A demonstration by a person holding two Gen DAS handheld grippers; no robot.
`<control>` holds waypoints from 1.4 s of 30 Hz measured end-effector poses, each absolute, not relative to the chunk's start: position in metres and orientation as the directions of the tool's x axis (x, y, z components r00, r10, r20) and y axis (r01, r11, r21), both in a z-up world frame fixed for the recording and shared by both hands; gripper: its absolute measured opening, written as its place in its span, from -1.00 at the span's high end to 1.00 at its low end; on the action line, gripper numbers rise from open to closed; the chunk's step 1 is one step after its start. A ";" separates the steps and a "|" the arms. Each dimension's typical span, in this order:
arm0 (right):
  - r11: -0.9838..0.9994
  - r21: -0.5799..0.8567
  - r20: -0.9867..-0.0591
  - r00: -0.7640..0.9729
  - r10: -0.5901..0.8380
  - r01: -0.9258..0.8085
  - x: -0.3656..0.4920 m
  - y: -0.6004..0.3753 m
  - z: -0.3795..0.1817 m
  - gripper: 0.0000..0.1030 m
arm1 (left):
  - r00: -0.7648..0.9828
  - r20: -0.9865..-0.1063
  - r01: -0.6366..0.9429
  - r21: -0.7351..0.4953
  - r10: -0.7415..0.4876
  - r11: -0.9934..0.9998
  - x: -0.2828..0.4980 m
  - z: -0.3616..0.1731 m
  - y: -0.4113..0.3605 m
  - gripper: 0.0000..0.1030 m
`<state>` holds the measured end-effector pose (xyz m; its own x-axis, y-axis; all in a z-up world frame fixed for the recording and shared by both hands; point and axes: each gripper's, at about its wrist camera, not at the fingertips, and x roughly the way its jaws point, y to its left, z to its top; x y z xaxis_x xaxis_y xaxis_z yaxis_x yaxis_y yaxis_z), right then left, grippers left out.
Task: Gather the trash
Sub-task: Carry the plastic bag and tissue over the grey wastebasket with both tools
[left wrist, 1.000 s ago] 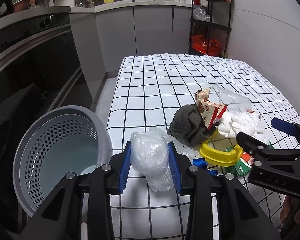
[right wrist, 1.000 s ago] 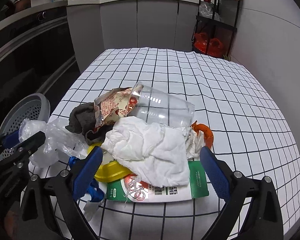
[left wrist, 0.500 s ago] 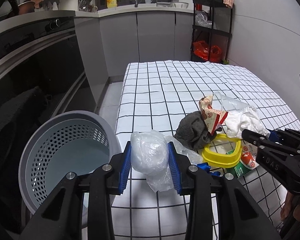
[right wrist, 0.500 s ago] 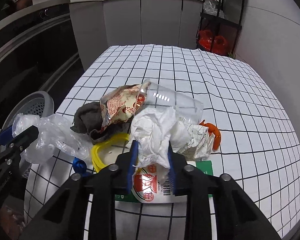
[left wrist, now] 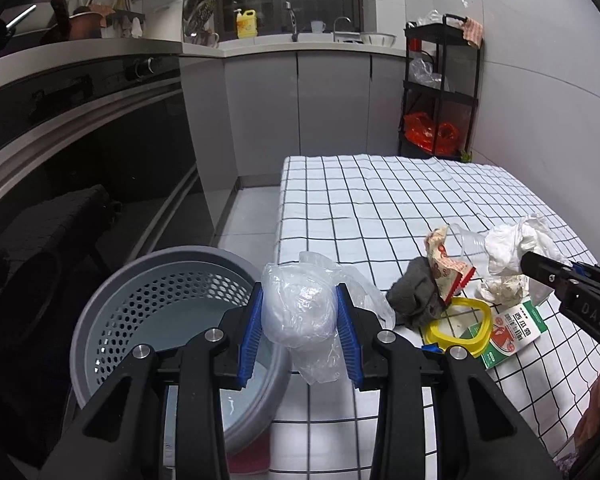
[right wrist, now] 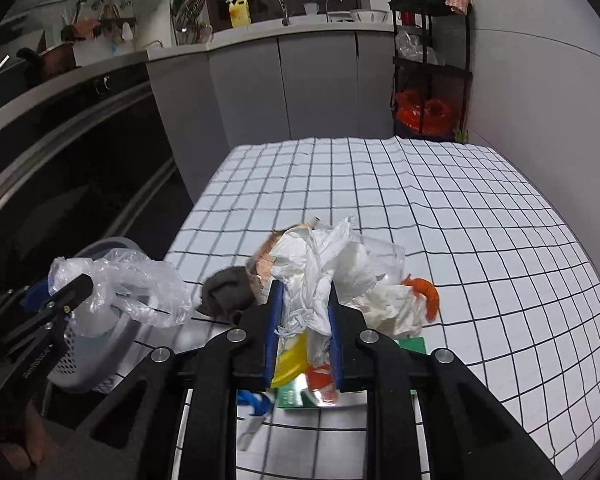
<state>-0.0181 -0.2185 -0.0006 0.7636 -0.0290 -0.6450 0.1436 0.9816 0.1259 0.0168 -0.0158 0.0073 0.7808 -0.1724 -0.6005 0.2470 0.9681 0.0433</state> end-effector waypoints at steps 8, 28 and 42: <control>0.986 0.161 -0.617 0.784 0.075 0.032 -0.008 -0.172 0.014 0.61 | 0.810 -0.574 0.185 0.054 -0.121 0.981 0.016 0.020 0.019 0.33; 0.954 0.203 -0.660 0.689 0.300 -0.221 0.066 -0.049 0.002 0.61 | 0.778 -0.619 -0.074 0.074 0.104 0.994 0.041 0.016 0.127 0.33; 0.924 0.266 -0.726 0.573 0.380 -0.275 0.098 -0.028 -0.037 0.61 | 0.726 -0.676 -0.099 0.080 0.127 0.992 0.052 -0.007 0.149 0.33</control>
<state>0.0977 -0.0284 -0.0366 0.5729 0.3797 -0.7263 -0.2753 0.9239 0.2658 0.0523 0.1485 -0.0072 0.7256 0.1274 -0.6762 -0.0993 0.9918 0.0804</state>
